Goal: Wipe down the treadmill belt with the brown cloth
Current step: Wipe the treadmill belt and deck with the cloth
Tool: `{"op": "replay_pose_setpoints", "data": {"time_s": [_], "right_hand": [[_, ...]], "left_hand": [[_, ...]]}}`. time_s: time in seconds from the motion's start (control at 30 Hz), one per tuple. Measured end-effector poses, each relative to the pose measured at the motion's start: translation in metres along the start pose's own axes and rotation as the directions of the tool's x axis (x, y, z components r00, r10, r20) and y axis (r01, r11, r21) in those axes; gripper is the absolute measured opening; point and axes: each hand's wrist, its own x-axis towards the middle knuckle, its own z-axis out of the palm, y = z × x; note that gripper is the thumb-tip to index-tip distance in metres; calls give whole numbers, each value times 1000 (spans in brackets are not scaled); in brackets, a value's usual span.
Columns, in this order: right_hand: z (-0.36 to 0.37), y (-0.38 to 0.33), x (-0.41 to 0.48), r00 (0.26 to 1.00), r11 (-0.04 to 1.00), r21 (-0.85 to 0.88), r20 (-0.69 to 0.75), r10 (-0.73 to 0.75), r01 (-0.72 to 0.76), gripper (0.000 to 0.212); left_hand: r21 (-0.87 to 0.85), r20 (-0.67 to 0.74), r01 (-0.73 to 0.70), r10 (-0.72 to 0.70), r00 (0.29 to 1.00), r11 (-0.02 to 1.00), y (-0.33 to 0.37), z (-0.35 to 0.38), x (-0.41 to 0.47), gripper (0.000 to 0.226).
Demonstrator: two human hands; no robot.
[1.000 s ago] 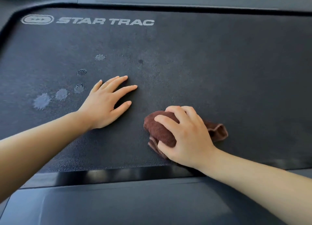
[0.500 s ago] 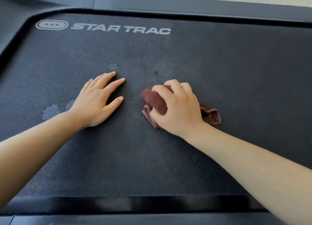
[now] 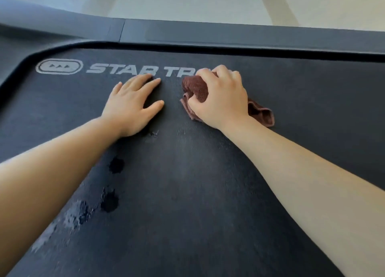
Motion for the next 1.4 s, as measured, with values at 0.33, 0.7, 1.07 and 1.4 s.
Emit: {"op": "replay_pose_setpoints", "data": {"time_s": [0.33,0.7,1.07,1.4], "right_hand": [[29,5,82,996,995,-40,0,87,-87,48],[0,-29,5,994,994,-58,52,93,-89,49],[2,-36,-18,985,987,8,-64,161,-160,47],[28,-10,80,985,984,-54,26,171,-170,50]], "left_hand": [[3,-17,1,0,1000,1000,1,4,0,66],[-40,-9,-7,7,1000,999,0,1,0,60],[-55,-25,-12,11,1000,998,1,3,0,54],[-43,-4,13,-13,1000,999,4,-2,2,59]]}}
